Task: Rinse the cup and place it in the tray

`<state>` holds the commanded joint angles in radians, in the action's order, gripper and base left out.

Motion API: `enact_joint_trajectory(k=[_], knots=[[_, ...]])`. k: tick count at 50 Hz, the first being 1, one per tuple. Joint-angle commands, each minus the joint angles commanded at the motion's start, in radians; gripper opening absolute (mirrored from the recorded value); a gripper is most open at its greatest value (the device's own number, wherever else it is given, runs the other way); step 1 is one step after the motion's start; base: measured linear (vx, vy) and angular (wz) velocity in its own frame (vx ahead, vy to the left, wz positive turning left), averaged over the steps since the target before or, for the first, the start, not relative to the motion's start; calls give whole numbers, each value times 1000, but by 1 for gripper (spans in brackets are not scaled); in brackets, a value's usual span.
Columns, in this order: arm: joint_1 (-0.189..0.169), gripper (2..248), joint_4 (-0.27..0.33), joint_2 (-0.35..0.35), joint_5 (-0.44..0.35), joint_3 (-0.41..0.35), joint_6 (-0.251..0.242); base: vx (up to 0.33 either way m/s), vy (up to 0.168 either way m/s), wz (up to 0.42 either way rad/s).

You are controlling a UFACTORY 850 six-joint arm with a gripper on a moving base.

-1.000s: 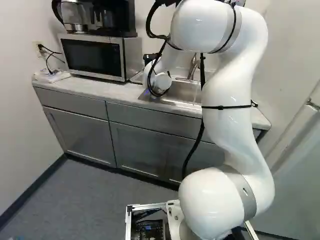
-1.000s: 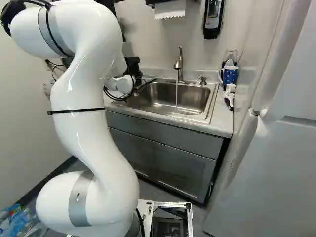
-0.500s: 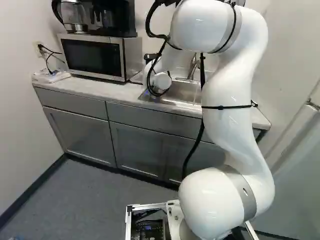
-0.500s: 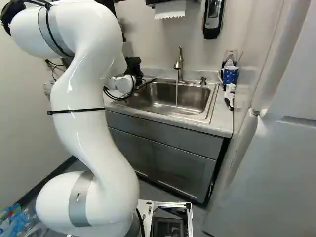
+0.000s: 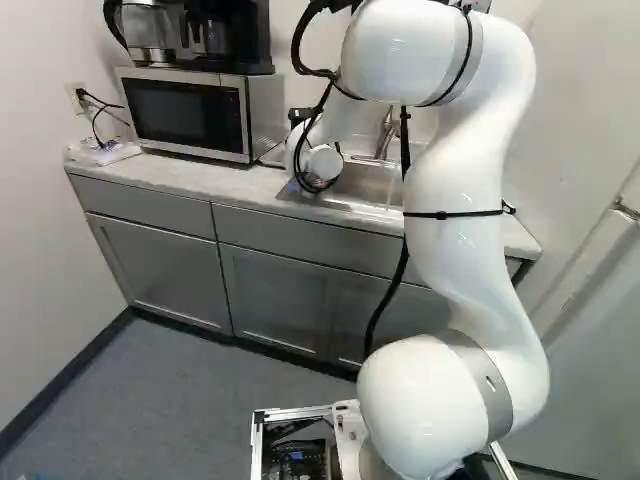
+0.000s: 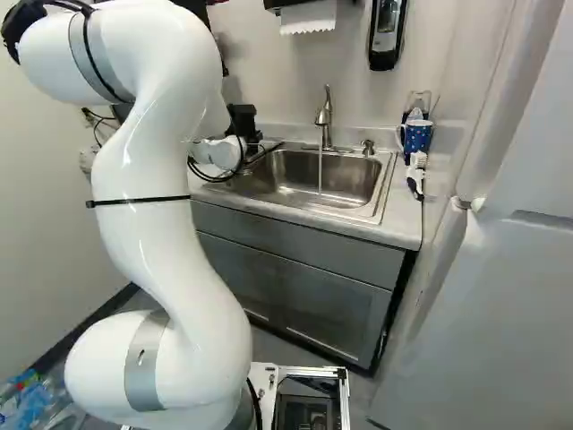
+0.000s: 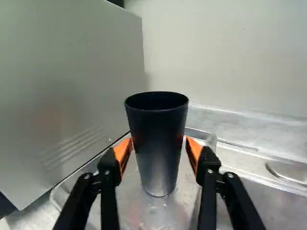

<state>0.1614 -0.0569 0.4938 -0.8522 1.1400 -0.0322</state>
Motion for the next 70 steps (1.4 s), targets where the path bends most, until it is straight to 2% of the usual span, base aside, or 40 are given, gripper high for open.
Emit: enact_joint_trajectory(k=[3,4,8,9,13,14,34,62,70], knots=[[0,159,0,0,0,0,0,0,0,0],[0,194,0,0,0,0,0,0,0,0],[0,194,0,0,0,0,0,0,0,0],[0,230,0,0,0,0,0,0,0,0],[0,230,0,0,0,0,0,0,0,0],[0,247,0,0,0,0,0,0,0,0],[1,247,0,-31,0,-1,0,0,0,0],[7,247,0,-149,16,-82,0,0,0,0],[6,247,0,-166,30,-85,0,0,0,0]])
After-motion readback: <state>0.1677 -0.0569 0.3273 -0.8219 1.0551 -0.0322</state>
